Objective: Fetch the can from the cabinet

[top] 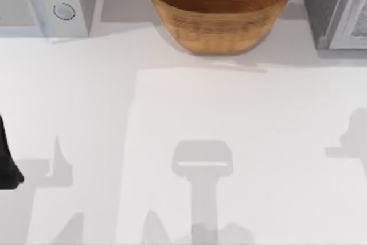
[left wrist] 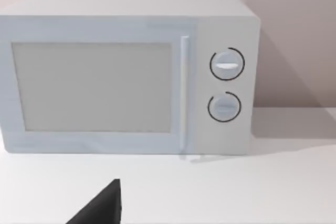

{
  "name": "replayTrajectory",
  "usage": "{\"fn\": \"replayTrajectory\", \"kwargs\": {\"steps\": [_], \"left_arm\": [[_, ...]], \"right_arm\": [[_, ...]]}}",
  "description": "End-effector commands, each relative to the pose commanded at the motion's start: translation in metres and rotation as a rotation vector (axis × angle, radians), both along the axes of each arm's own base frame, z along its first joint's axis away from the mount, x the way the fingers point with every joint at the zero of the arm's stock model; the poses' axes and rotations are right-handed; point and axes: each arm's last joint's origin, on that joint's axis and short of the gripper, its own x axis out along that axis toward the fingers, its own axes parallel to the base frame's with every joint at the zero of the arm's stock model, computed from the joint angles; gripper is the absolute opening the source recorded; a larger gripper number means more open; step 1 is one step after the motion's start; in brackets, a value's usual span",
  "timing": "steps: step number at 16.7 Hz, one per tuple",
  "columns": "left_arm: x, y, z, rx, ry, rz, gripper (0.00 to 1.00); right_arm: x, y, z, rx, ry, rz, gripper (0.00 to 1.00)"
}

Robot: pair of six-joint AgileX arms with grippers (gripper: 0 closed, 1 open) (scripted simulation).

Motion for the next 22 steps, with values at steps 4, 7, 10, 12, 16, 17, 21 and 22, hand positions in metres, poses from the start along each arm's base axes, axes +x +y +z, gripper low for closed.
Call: {"fn": "replayTrajectory", "kwargs": {"steps": [4,7,10,12,16,17,21,22], "left_arm": [[0.000,0.000,0.000,0.000,0.000,0.000,1.00],[0.000,0.000,0.000,0.000,0.000,0.000,1.00],[0.000,0.000,0.000,0.000,0.000,0.000,1.00],[0.000,0.000,0.000,0.000,0.000,0.000,1.00],[0.000,0.000,0.000,0.000,0.000,0.000,1.00],[0.000,0.000,0.000,0.000,0.000,0.000,1.00],[0.000,0.000,0.000,0.000,0.000,0.000,1.00],[0.000,0.000,0.000,0.000,0.000,0.000,1.00]], "right_arm": [[-0.004,-0.006,-0.072,0.004,-0.019,0.003,0.00],[-0.004,-0.008,-0.102,0.005,-0.035,0.005,0.00],[-0.004,-0.009,-0.109,0.005,-0.041,0.006,0.00],[-0.004,-0.009,-0.109,0.005,-0.041,0.006,0.00],[-0.002,-0.009,-0.104,0.008,-0.043,0.024,0.00],[-0.001,-0.009,-0.099,0.010,-0.053,0.039,0.00],[0.013,-0.014,-0.060,0.010,-0.106,0.130,0.00],[0.020,-0.017,-0.049,0.008,-0.117,0.158,0.00]]}}
